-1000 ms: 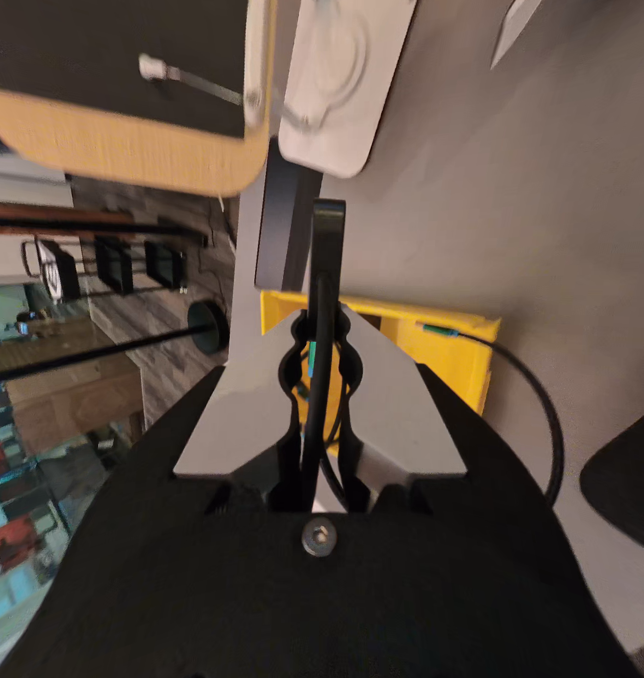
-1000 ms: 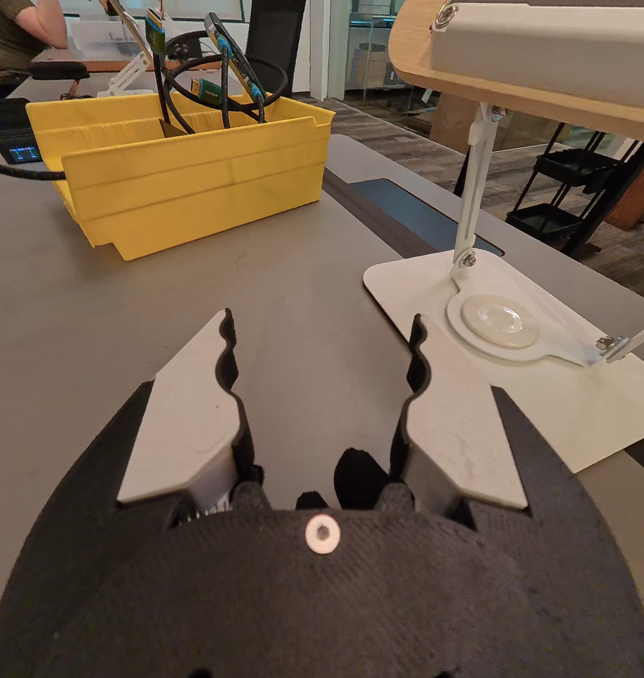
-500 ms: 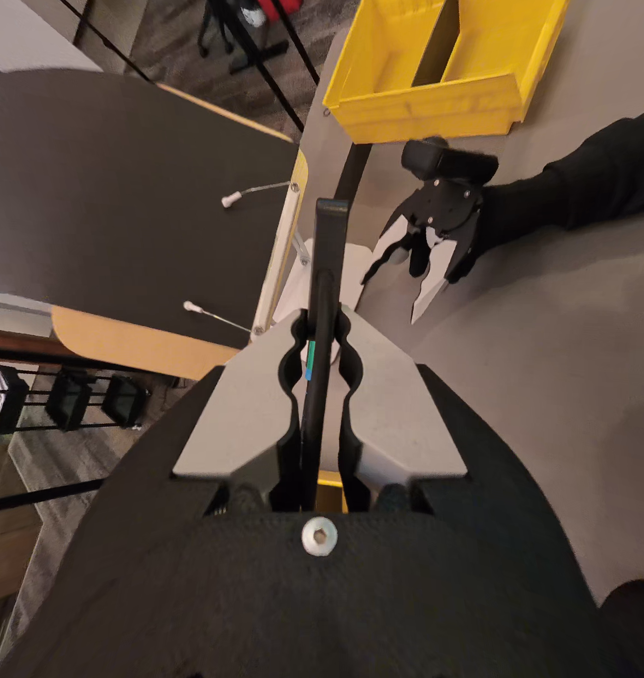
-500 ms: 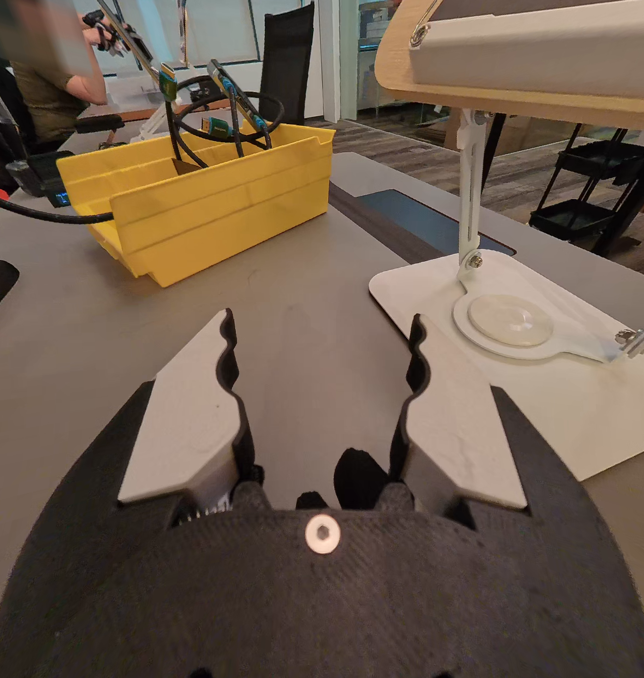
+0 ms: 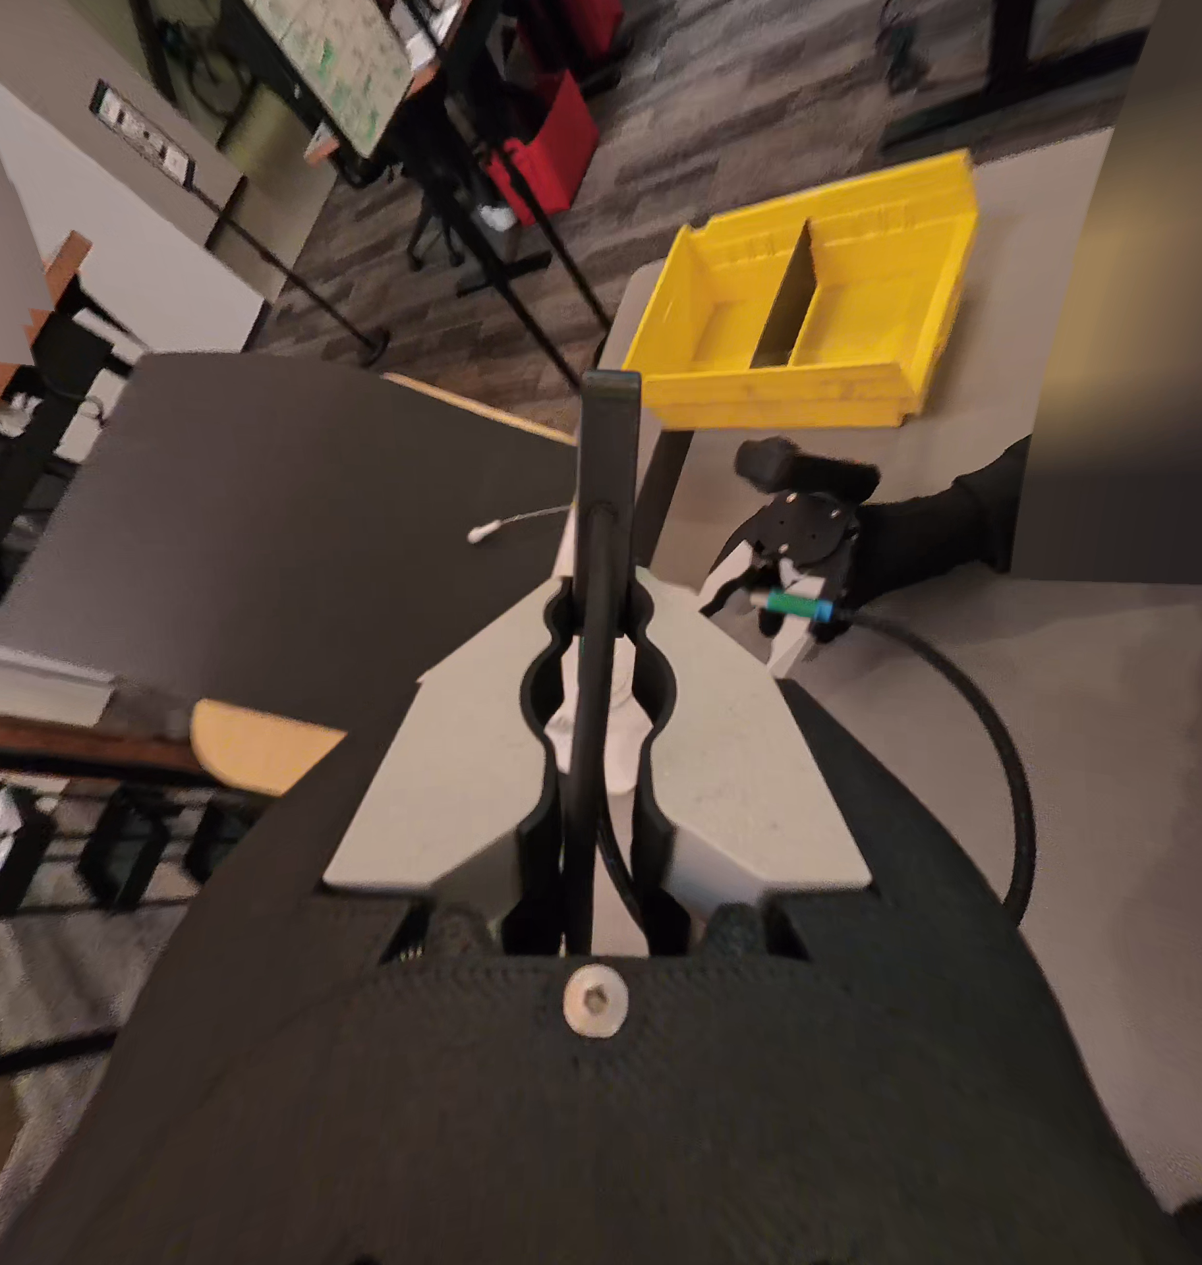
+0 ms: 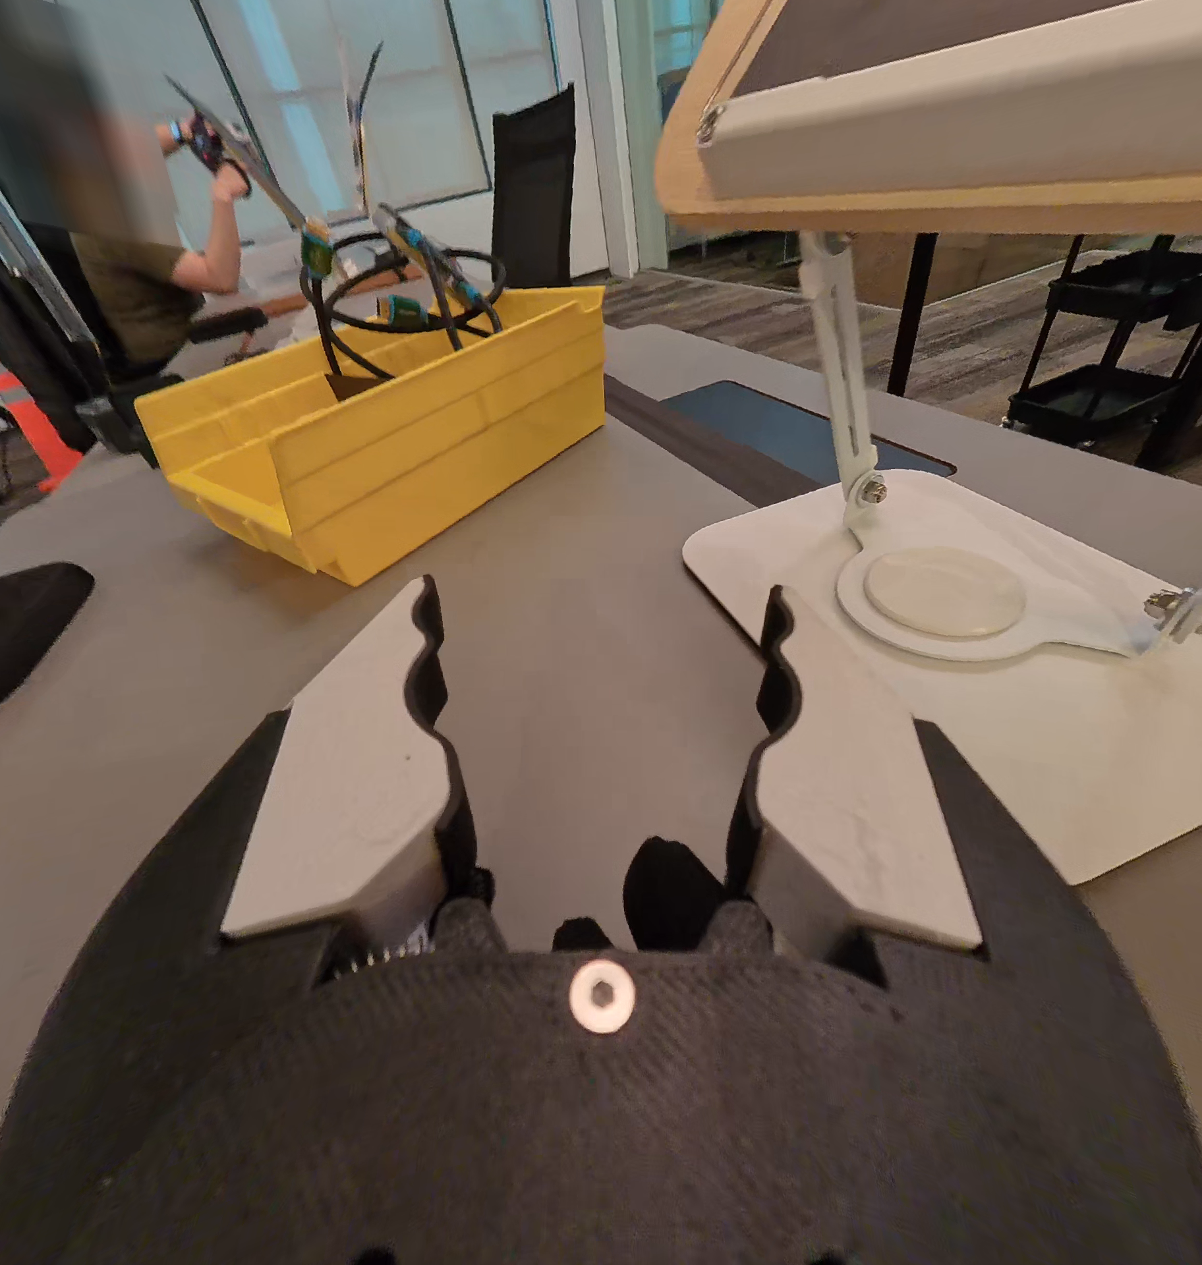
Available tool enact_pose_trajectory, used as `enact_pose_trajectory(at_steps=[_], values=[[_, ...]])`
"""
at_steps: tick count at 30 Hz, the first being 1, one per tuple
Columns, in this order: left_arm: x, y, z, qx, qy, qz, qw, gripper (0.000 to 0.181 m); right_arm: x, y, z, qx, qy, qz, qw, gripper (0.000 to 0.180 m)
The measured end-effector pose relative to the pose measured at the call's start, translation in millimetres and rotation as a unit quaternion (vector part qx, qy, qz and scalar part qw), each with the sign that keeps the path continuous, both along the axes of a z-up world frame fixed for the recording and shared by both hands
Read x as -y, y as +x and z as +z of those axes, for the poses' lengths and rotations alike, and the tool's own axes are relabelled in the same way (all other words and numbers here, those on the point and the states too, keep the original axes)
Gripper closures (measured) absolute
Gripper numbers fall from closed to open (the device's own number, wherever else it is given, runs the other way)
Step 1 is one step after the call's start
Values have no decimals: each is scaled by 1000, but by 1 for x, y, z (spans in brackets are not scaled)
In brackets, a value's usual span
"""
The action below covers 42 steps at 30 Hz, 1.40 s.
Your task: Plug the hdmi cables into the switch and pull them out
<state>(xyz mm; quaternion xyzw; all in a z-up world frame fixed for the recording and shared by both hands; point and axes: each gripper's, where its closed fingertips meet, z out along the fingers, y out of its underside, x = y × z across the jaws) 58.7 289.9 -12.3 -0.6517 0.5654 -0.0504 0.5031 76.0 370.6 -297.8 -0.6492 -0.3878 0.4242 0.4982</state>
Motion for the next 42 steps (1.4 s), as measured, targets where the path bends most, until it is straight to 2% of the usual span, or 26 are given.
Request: enact_pose_trajectory(at_steps=[8, 15, 20, 23, 25, 28, 30, 32, 36, 39, 42], values=[[-16, 56, -58, 143, -72, -101, 982, 169, -5, 15, 25, -83, -23, 7, 996, 96], [-40, 68, -111, 279, -158, -138, 937, 169, 0, 43, 69, -168, 12, 38, 985, 111], [-57, 67, -148, 372, -222, -141, 890, 169, 14, 57, 98, -235, 40, 77, 968, 122], [-60, 69, -169, 398, -260, -150, 867, 169, 19, 57, 104, -252, 32, 93, 963, 129], [-57, 74, -183, 388, -277, -157, 865, 170, 22, 53, 102, -251, 30, 104, 962, 139], [-48, 86, -203, 367, -302, -166, 864, 169, 29, 49, 98, -238, 31, 121, 963, 167], [-48, 85, -209, 375, -310, -158, 859, 168, 29, 47, 93, -227, 25, 125, 966, 168], [-54, 77, -223, 349, -320, -115, 873, 157, 28, 46, 87, -211, 29, 119, 970, 169], [-59, 31, -248, 229, -291, 34, 928, 117, 29, 45, 83, -202, 30, 124, 971, 168], [-54, -32, -245, 110, -195, 161, 961, 113, 31, 41, 80, -195, 32, 127, 972, 169], [-40, -104, -241, 20, -132, 299, 945, 114, 32, 38, 77, -189, 32, 130, 973, 169]])
